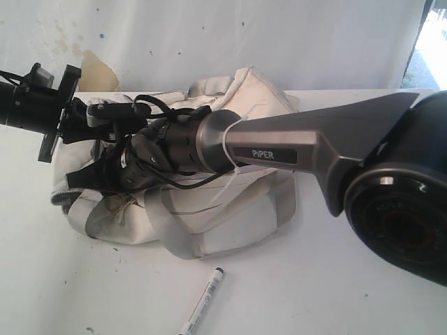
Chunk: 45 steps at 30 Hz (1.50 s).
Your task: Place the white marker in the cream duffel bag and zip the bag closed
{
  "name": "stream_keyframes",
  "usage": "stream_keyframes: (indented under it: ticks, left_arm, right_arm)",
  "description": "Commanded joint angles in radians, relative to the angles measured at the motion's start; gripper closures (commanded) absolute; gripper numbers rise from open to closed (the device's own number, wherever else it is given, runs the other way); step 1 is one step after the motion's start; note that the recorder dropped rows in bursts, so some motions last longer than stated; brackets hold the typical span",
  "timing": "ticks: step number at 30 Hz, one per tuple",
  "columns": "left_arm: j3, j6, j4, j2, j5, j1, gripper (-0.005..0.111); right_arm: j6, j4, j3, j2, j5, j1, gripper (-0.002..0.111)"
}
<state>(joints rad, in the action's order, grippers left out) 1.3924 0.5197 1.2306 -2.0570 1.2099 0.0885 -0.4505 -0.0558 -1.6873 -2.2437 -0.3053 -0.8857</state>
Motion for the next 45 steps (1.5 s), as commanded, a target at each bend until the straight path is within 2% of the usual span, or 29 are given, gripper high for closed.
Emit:
stream_keyframes:
  ticks: [1,5,10,12,16,17,34,45]
  left_arm:
    - [0.004,-0.005,0.009,0.001,0.011,-0.001,0.107]
    - [0.004,-0.002,0.002,0.001,0.011,-0.001,0.107]
    - [0.004,-0.002,0.002,0.001,0.011,-0.001,0.107]
    - [0.004,-0.002,-0.002,0.001,0.011,-0.001,0.107]
    - [0.004,-0.002,-0.029,0.001,0.011,-0.001,0.107]
    - [0.004,-0.002,-0.036,0.001,0.011,-0.001,0.107]
    - [0.004,-0.002,-0.065,0.001,0.011,-0.001,0.107]
    - [0.004,-0.002,-0.067,0.001,0.011,0.031,0.107]
  right_arm:
    - [0.001,-0.03,0.002,-0.023,0.049,0.021,0.076]
    - [0.001,-0.03,0.002,-0.034,0.131,0.021,0.076]
    - [0.001,-0.03,0.002,-0.034,0.107,0.021,0.076]
    - [0.001,-0.03,0.002,-0.034,0.073,0.021,0.082]
    - [0.037,-0.035,0.002,-0.032,-0.001,0.021,0.106]
    - [0.053,-0.035,0.002,-0.032,-0.013,0.021,0.108]
    - [0.158,-0.007,0.002,0.073,-0.261,0.012,0.108]
    - [0.467,0.312,0.002,0.148,-0.381,-0.002,0.108]
